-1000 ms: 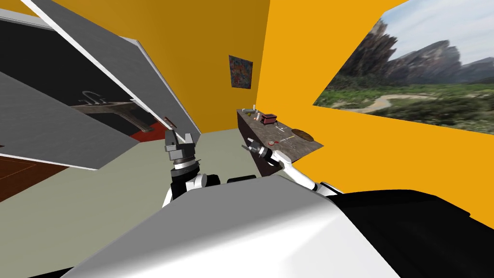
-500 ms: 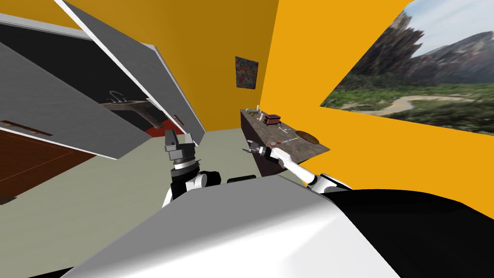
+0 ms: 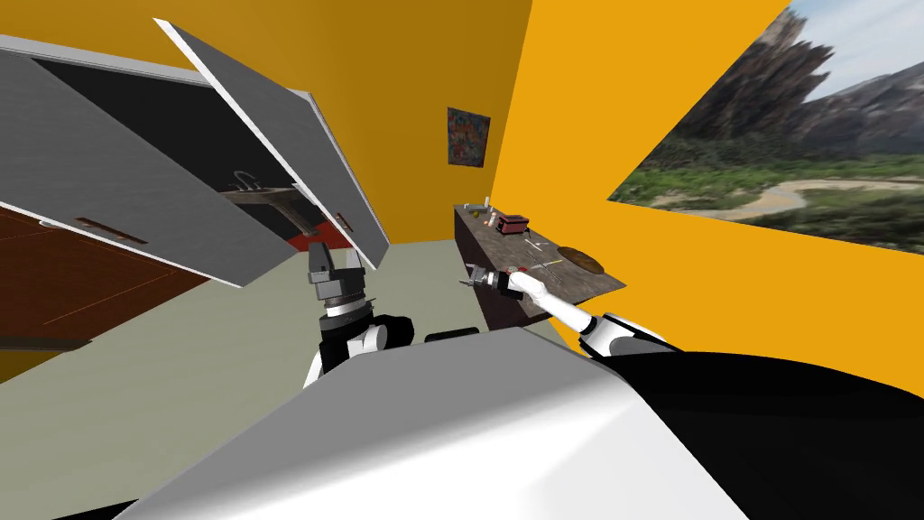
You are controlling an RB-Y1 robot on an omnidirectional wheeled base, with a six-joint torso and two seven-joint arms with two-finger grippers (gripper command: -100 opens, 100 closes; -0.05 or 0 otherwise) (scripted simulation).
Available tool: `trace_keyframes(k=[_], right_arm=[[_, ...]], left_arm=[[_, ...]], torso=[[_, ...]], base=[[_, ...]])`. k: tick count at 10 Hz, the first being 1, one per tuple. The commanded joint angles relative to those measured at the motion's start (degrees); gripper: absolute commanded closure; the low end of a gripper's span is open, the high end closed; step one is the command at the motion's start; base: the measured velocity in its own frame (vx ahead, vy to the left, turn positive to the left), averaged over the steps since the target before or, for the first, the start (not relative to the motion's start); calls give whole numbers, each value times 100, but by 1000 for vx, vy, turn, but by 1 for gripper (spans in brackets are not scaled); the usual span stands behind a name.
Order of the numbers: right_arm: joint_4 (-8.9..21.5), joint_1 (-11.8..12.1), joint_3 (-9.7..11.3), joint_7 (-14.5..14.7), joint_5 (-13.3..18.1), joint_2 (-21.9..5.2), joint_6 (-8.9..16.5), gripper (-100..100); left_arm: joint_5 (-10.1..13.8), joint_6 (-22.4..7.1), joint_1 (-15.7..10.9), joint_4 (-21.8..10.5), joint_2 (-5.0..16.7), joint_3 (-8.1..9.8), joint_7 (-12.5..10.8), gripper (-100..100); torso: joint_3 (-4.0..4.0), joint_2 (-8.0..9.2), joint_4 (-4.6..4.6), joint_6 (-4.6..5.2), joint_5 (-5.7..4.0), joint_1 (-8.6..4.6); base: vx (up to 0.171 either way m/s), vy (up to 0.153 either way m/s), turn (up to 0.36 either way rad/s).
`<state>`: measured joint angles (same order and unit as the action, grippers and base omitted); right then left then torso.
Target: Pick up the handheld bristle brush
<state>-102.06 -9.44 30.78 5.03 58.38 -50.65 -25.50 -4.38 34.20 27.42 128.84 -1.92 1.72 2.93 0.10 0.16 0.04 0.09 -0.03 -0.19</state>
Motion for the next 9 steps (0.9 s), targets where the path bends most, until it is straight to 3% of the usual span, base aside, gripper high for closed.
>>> trace_keyframes(k=[1, 2, 3, 4, 5, 6, 7, 8, 9], right_arm=[[286, -286, 223, -125, 286, -283, -103, -100], [299, -306, 223, -125, 473, -283, -103, -100], [514, -558, 398, -231, 681, -529, -212, -100], [563, -558, 398, -231, 825, -529, -212, -100], [825, -800, 571, -342, 997, -759, -328, -100], [825, -800, 571, -342, 1165, -764, -328, -100], [1070, -1032, 741, -458, 1347, -986, -448, -100], [1081, -1032, 741, -458, 1493, -986, -448, -100], [1331, -1252, 905, -575, 1683, -1194, -570, -100]], left_arm=[[0, 0, 0, 0, 0, 0, 0, 0], [0, 0, -1, 0, 0, 0, 0, 0], [0, 0, 0, 0, 0, 0, 0, 0], [0, 0, 0, 0, 0, 0, 0, 0], [0, 0, 0, 0, 0, 0, 0, 0], [0, 0, 0, 0, 0, 0, 0, 0], [0, 0, 0, 0, 0, 0, 0, 0], [0, 0, -1, 0, 0, 0, 0, 0], [0, 0, 0, 0, 0, 0, 0, 0]], torso=[[0, 0, 0, 0, 0, 0], [1, 3, 0, -3, -1, -9], [3, 5, 1, 2, -3, -10], [3, 5, 1, -1, -2, -10], [2, 4, 1, 2, -3, -9], [3, 5, 1, -1, -2, -11], [5, 8, 2, 3, -3, -10], [6, 11, 3, 0, -2, -12], [5, 7, 2, 3, -3, -11]], base=[[-40, -64, 189], [-40, -65, 83], [-42, -58, 143], [-34, -57, 86], [-45, -64, 137], [-47, -58, 83], [-63, -63, 136], [-42, -63, 89], [-48, -98, 192]])
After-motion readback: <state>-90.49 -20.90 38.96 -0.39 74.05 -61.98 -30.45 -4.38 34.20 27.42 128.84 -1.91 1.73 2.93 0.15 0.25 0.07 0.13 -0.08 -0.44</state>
